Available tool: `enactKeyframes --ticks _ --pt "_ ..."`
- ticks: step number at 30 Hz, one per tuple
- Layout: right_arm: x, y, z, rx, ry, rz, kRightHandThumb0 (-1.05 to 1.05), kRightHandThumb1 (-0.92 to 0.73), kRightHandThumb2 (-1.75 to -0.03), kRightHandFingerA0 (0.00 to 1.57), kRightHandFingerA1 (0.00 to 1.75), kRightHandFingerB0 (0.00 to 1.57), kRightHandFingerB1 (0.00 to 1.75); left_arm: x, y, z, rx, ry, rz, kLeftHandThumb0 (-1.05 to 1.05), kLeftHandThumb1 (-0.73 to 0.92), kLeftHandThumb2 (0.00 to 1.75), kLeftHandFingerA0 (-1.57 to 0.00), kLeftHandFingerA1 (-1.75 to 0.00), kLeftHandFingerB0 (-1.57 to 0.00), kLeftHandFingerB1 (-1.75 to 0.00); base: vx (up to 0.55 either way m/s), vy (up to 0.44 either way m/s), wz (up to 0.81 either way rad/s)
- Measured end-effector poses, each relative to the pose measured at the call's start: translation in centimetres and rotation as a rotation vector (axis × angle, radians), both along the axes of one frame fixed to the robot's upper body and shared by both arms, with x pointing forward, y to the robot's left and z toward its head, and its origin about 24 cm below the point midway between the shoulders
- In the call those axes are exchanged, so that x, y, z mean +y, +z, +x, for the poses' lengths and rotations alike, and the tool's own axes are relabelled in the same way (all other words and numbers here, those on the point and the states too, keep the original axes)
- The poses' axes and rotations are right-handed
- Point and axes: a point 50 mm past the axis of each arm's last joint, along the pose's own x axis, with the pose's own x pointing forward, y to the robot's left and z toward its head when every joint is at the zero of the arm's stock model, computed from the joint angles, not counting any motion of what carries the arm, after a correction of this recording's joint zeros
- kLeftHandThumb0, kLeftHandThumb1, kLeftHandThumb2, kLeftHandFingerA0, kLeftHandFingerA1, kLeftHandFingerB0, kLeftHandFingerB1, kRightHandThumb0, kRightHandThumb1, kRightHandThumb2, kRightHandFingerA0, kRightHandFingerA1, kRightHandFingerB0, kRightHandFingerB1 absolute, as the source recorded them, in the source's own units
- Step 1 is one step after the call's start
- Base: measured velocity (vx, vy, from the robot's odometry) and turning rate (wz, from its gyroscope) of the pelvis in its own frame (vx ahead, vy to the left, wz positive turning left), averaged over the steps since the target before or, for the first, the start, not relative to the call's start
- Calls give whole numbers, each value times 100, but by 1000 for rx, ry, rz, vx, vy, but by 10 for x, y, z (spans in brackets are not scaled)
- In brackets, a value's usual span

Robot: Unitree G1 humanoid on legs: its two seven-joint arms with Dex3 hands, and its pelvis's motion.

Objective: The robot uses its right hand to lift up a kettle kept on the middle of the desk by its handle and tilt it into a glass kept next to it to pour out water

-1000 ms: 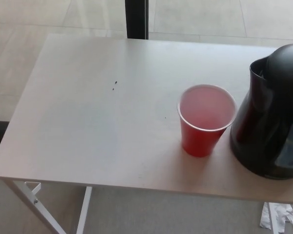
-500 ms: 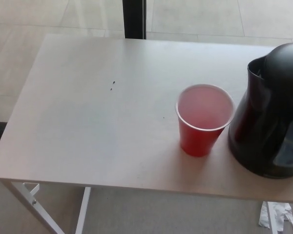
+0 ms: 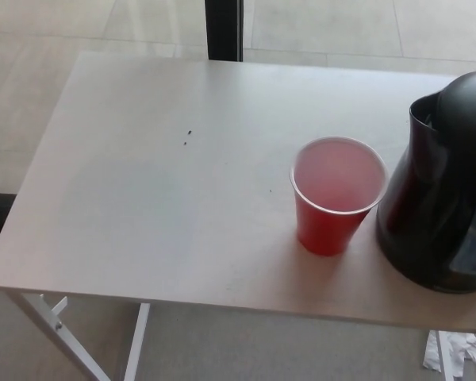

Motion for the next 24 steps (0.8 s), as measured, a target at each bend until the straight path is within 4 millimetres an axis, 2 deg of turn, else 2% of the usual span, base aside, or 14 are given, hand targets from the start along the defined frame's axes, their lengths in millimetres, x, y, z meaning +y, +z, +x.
enactKeyframes --ticks 4,5,7,8,10,11,14,15,16,18,19,21,22,24 --pt "16 9 11 21 97 -41 -66 -59 -57 20 53 2 22 0 0 1 -3 0 0 -84 71 61 -58 -59 -35 -53 0 0 0" --pt "21 11 14 30 125 -59 -69 -44 -84 14 55 0 17 0 0 1 -3 -1 0 -84 71 61 -58 -60 -36 -54 0 0 0" --pt "31 14 17 52 175 -95 -66 -44 -84 19 60 0 20 0 0 1 -3 -1 0 -83 71 61 -58 -59 -35 -53 0 0 0" --pt "36 15 18 69 202 -112 -62 -48 -83 37 73 0 17 0 0 1 -2 -1 0 -89 56 81 -58 -62 -33 -55 0 0 0" --pt "43 13 20 95 238 -129 -61 -47 -84 35 72 0 20 0 0 1 -1 -2 0 -82 72 61 -61 -57 -34 -52 0 0 0" --pt "47 12 21 109 257 -137 -55 -59 -58 46 92 0 23 0 0 1 -1 -2 0 -81 72 61 -62 -58 -35 -53 0 0 0" --pt "57 3 21 167 304 -143 -53 -57 -57 42 89 1 24 0 0 1 -2 -2 0 -83 71 61 -62 -58 -36 -53 0 0 0" --pt "59 0 21 191 317 -138 -54 -45 -80 47 83 3 23 0 0 1 -2 -2 0 -84 70 61 -58 -57 -36 -53 0 0 0" --pt "60 -3 21 205 321 -133 -52 -45 -82 51 86 1 24 0 0 1 -2 -2 0 -85 70 61 -58 -58 -35 -53 0 0 0" --pt "61 -8 20 242 331 -115 -50 -56 -57 37 72 2 24 0 0 1 -2 -2 0 -82 71 61 -59 -56 -36 -51 0 0 0" --pt "61 -10 20 256 335 -108 -57 -44 -80 35 65 2 21 0 0 1 -2 -2 0 -83 71 61 -59 -57 -32 -53 0 0 0" --pt "63 -15 20 290 347 -99 -57 -44 -80 35 65 2 21 0 0 1 -2 -3 -1 -83 71 61 -59 -57 -32 -53 0 0 0" --pt "65 -19 20 322 363 -94 -54 -55 -56 41 72 3 24 0 0 1 -1 -4 -2 -80 71 61 -60 -56 -33 -52 0 0 0" --pt "66 -20 21 350 376 -97 -57 -56 -56 38 55 5 24 0 0 1 -1 -6 -4 -82 71 61 -60 -57 -33 -52 0 0 0"
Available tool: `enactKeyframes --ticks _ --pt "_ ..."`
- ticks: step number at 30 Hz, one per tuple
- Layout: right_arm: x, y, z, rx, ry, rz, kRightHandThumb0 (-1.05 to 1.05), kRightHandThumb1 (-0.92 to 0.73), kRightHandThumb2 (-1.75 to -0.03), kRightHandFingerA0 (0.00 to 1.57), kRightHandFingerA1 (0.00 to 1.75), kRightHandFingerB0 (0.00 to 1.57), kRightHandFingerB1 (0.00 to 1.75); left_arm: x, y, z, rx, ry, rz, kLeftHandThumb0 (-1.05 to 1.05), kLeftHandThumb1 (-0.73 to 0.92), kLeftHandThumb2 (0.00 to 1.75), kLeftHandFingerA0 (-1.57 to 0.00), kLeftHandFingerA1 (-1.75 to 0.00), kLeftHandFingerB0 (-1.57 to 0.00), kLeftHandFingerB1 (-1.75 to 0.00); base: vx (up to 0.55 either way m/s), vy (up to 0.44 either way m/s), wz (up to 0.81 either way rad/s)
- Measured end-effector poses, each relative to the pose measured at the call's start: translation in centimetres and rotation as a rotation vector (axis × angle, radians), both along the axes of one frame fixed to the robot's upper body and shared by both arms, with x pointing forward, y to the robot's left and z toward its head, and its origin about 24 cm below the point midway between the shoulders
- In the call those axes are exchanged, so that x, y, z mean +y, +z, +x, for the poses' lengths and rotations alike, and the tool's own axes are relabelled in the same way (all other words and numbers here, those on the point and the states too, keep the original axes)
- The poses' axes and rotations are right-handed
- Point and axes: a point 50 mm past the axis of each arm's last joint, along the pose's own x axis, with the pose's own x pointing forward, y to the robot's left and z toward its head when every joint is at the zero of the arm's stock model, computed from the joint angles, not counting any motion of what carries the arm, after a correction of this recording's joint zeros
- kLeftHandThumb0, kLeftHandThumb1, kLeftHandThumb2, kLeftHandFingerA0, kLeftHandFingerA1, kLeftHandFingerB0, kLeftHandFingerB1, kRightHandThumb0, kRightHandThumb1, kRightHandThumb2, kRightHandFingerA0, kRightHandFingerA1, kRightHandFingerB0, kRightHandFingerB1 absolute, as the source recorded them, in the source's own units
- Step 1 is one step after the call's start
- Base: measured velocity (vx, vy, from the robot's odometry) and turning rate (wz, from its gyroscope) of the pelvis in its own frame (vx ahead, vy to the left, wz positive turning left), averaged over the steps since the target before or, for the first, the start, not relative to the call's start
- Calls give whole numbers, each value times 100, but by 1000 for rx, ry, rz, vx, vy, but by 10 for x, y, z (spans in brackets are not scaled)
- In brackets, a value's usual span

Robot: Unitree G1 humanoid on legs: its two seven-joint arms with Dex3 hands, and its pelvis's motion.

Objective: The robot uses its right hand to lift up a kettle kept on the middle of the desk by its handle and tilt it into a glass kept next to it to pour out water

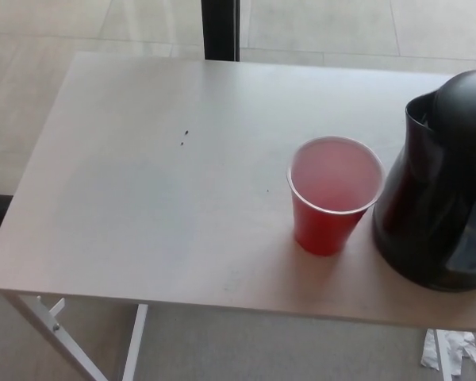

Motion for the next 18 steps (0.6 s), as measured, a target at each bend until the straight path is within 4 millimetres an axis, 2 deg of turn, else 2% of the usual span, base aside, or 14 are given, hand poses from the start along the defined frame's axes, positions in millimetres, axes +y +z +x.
enactKeyframes --ticks 1,2,3,4,5,6,7,8,9,10,11,14,15,18 --pt "1 -2 0 15 6 -3 -60 -43 -79 31 57 4 24 0 0 0 0 0 -1 -83 71 61 -60 -57 -34 -52 0 0 0" --pt "1 -3 1 27 10 -9 -60 -43 -79 31 57 4 24 0 0 0 0 -1 -1 -83 71 61 -60 -57 -34 -52 0 0 0" --pt "2 -5 1 44 14 -15 -53 -56 -57 31 39 7 26 0 0 0 0 -1 -1 -84 70 61 -60 -57 -34 -52 0 0 0" --pt "2 -8 2 59 15 -17 -53 -55 -59 26 39 10 21 0 0 0 0 -1 -1 -89 55 80 -58 -63 -31 -56 0 0 0" --pt "2 -10 2 72 17 -22 -54 -57 -57 26 37 7 25 0 0 0 0 -1 -2 -84 69 61 -58 -58 -35 -53 0 0 0" --pt "3 -11 2 82 19 -27 -55 -57 -57 29 39 9 26 0 0 0 0 -1 -3 -86 70 61 -58 -58 -34 -53 0 0 0" --pt "3 -12 2 89 18 -31 -64 -43 -80 27 53 5 29 0 0 0 0 -1 -3 -83 70 60 -59 -59 -35 -53 0 0 0" --pt "3 -14 2 96 20 -36 -64 -43 -80 27 53 5 29 0 0 0 1 -1 -3 -83 70 60 -59 -59 -35 -53 0 0 0" --pt "4 -15 3 104 23 -42 -66 -44 -81 31 54 5 26 0 0 0 1 -1 -4 -88 56 81 -57 -63 -31 -55 0 0 0" --pt "4 -16 3 114 28 -48 -61 -55 -58 40 45 10 21 0 0 0 1 -1 -4 -89 55 80 -59 -63 -33 -55 0 0 0" --pt "5 -18 3 124 35 -54 -68 -45 -80 46 62 7 26 0 0 0 2 -1 -4 -84 70 61 -61 -60 -37 -53 0 0 0" --pt "7 -23 2 151 56 -69 -66 -44 -80 45 62 7 29 0 0 -2 6 -1 -4 -84 71 62 -61 -58 -37 -52 0 0 0" --pt "7 -23 1 154 59 -72 -65 -44 -80 34 56 5 30 0 -1 -2 8 -1 -3 -82 71 62 -62 -57 -36 -53 0 0 0" --pt "10 -25 -2 160 81 -83 -65 -45 -79 35 56 7 27 0 -2 -5 18 1 -4 -86 70 61 -65 -58 -39 -53 0 0 0"
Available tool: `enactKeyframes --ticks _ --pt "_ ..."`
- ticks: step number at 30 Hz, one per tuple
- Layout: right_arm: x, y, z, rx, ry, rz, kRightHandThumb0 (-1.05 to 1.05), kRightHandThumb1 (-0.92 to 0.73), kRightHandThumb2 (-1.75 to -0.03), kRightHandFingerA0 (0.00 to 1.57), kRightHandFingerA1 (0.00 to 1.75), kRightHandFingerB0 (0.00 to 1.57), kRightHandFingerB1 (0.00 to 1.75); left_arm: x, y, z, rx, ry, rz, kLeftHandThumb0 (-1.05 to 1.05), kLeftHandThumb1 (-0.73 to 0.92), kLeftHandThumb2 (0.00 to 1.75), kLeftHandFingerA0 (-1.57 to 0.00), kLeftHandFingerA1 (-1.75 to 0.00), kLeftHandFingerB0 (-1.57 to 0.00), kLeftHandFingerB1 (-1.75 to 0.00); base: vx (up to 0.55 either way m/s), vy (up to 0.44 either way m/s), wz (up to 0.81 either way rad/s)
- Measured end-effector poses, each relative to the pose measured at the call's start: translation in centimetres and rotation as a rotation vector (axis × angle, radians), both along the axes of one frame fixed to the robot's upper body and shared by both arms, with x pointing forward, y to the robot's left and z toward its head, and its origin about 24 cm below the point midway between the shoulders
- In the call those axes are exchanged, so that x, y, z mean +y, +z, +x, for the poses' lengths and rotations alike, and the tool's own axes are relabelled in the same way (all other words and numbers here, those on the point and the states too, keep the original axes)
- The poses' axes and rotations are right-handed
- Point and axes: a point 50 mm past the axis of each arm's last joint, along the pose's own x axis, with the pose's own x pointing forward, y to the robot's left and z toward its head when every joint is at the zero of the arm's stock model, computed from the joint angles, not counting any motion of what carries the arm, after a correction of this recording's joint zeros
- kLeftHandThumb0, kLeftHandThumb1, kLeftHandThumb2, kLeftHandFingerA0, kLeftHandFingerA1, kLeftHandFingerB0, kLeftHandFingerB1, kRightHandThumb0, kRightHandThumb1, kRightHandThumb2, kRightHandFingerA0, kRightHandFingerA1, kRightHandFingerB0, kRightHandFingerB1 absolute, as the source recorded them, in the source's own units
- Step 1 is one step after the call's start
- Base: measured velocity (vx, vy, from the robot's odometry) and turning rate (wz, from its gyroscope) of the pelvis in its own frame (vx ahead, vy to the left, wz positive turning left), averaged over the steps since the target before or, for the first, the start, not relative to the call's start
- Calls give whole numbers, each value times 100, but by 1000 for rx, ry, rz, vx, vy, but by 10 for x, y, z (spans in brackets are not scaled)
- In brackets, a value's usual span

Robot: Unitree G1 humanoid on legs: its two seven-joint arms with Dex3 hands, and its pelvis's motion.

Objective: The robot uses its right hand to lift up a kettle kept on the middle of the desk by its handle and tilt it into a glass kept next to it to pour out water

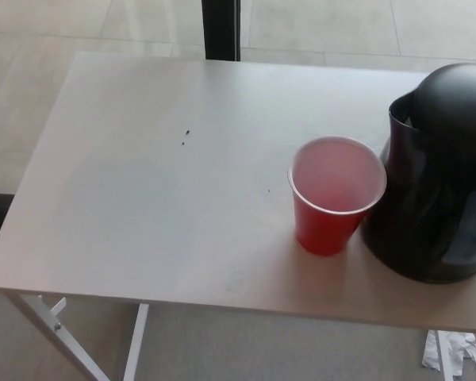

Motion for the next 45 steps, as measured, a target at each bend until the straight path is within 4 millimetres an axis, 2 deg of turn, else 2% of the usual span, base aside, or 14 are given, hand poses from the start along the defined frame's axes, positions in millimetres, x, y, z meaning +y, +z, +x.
enactKeyframes --ticks 10,11,17,24,25,26,29,30,37,39,40,41,42,45 --pt "3 7 -3 -26 34 -4 -40 -56 -60 12 36 7 19 1 0 -2 7 3 2 -84 71 62 -63 -57 -41 -53 0 0 0" --pt "3 9 -3 -30 31 -1 -30 -48 -98 1 50 0 50 1 0 -3 8 3 2 -84 71 62 -63 -58 -42 -53 0 0 0" --pt "2 16 2 -54 21 2 -52 -55 -56 28 39 5 25 1 0 -4 14 2 3 -86 72 62 -63 -58 -44 -53 0 0 0" --pt "7 22 10 -76 13 -18 -54 -53 -56 22 39 4 25 1 -1 -4 22 -4 5 -83 73 62 -64 -56 -42 -52 0 0 0" --pt "7 22 11 -76 14 -17 -35 -26 -87 1 50 0 50 1 -1 -4 21 -5 5 -84 73 62 -63 -59 -47 -55 0 0 0" --pt "9 21 13 -73 19 -20 -61 -50 -55 23 41 10 26 1 -1 -4 21 -5 5 -86 73 62 -63 -59 -46 -54 0 0 0" --pt "16 19 18 -60 41 -43 -61 -50 -55 23 41 10 26 0 0 -2 18 -11 7 -86 73 62 -63 -59 -46 -54 0 0 0" --pt "17 18 18 -55 43 -49 -36 -28 -88 1 50 0 50 0 0 -2 17 -13 8 -86 73 62 -63 -59 -44 -55 0 0 0" --pt "29 11 21 -27 89 -101 -62 -50 -56 13 40 6 18 0 0 0 18 -24 10 -83 75 63 -65 -58 -45 -54 0 0 0" --pt "31 11 21 -23 98 -121 -64 -40 -76 8 48 5 22 0 0 0 19 -25 10 -82 76 63 -64 -58 -45 -55 0 0 0" --pt "32 11 21 -24 101 -128 -35 -34 -91 1 50 0 50 0 0 0 19 -26 11 -81 59 103 -60 -65 -42 -60 0 0 0" --pt "32 10 21 -25 101 -133 -35 -34 -91 1 50 0 50 -1 0 0 19 -27 11 -81 59 103 -60 -65 -42 -60 0 0 0" --pt "33 10 21 -26 100 -135 -44 -52 -57 25 40 14 27 -1 0 0 21 -29 11 -83 78 64 -68 -57 -47 -51 0 0 0" --pt "36 7 22 -55 69 -113 -40 -52 -56 35 41 19 28 -1 -1 -1 23 -29 11 -84 78 63 -68 -59 -50 -54 0 0 0"
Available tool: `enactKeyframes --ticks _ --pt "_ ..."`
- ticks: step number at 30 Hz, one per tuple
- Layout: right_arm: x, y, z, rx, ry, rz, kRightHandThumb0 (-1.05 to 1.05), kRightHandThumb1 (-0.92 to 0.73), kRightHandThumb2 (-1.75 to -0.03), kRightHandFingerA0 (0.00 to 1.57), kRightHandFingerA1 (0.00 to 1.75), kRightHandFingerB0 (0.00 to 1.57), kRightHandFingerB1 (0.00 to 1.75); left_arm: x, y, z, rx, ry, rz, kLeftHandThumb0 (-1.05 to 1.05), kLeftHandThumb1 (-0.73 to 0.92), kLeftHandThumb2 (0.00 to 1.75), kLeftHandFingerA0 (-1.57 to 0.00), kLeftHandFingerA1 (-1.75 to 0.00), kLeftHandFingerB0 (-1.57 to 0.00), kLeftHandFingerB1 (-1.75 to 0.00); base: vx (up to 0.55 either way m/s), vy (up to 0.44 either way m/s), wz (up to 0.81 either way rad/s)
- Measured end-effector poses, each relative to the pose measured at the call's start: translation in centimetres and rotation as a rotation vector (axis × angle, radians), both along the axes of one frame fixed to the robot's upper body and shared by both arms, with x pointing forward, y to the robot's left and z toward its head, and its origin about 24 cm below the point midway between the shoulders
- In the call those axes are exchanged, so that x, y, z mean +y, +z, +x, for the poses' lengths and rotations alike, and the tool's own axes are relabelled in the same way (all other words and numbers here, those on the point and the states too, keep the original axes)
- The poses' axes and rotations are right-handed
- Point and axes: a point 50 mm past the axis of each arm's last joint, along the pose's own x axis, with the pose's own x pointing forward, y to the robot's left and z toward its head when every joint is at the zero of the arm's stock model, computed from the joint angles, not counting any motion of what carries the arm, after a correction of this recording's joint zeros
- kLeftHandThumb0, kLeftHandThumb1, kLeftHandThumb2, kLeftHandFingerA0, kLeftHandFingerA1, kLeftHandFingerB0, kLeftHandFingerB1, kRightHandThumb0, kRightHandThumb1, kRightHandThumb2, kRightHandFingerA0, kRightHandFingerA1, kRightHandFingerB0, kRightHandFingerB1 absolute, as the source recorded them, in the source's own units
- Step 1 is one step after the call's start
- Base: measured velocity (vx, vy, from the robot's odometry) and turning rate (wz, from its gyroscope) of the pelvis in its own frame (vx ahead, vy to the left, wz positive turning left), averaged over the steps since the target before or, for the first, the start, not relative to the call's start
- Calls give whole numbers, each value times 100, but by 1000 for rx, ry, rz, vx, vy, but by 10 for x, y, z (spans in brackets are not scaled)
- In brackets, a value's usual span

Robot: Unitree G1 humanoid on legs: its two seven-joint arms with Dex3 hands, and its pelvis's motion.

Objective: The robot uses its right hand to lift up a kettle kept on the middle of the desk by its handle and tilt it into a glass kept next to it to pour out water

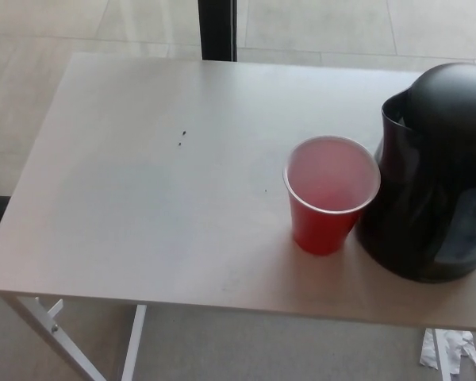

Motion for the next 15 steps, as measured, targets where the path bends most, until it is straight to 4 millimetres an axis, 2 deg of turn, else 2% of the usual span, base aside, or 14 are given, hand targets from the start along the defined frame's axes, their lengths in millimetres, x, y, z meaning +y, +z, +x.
enactKeyframes --ticks 2,3,5,6,7,8,9,10,11,12,13,14,15 --pt "2 -2 1 -23 -25 17 -28 -60 -58 78 53 32 36 0 0 0 0 0 0 -83 81 64 -72 -60 -50 -54 0 0 0" --pt "3 -3 1 -38 -44 34 -30 -62 -58 89 54 39 38 0 0 0 0 0 0 -81 81 64 -72 -60 -50 -53 0 0 0" --pt "4 -6 2 -67 -83 83 -32 -65 -59 91 55 43 39 0 0 0 -1 0 -1 -80 82 65 -73 -60 -50 -53 0 0 0" --pt "5 -7 2 -80 -101 105 -31 -71 -62 96 60 45 41 -1 0 0 -1 0 -2 -79 82 65 -73 -59 -50 -53 0 0 0" --pt "6 -8 3 -95 -121 129 -31 -74 -62 102 73 45 40 -1 -1 1 -2 0 -3 -78 84 65 -72 -58 -49 -52 0 0 0" --pt "7 -9 3 -107 -135 146 -24 -81 -64 101 130 47 41 -1 -1 1 -2 0 -3 -76 85 65 -71 -58 -47 -53 0 0 0" --pt "8 -9 4 -118 -150 162 -24 -81 -64 101 130 47 41 -1 -1 1 -2 0 -4 -76 85 65 -71 -58 -47 -53 0 0 0" --pt "9 -10 5 -131 -170 180 -19 -82 -64 99 161 52 44 -1 -1 1 -2 0 -4 -76 85 65 -71 -57 -47 -53 0 0 0" --pt "9 -10 5 -139 -180 192 -13 -75 -78 99 175 61 50 -1 -1 1 -2 0 -4 -73 67 108 -66 -67 -42 -61 0 0 0" --pt "10 -11 6 -156 -206 220 -10 -62 -97 105 175 78 62 -1 -1 1 -2 0 -4 -77 85 66 -70 -56 -47 -52 0 0 0" --pt "11 -12 6 -167 -225 239 -10 -62 -97 105 175 78 62 -1 -1 1 -2 0 -4 -77 85 66 -70 -56 -47 -52 0 0 0" --pt "11 -14 6 -178 -244 260 -8 -58 -105 103 175 93 88 -1 -1 1 -2 0 -4 -76 86 66 -71 -57 -46 -53 0 0 0" --pt "12 -15 6 -187 -261 277 -9 -53 -116 127 140 94 104 -1 -1 1 -2 0 -4 -71 68 108 -65 -67 -41 -61 0 0 0"
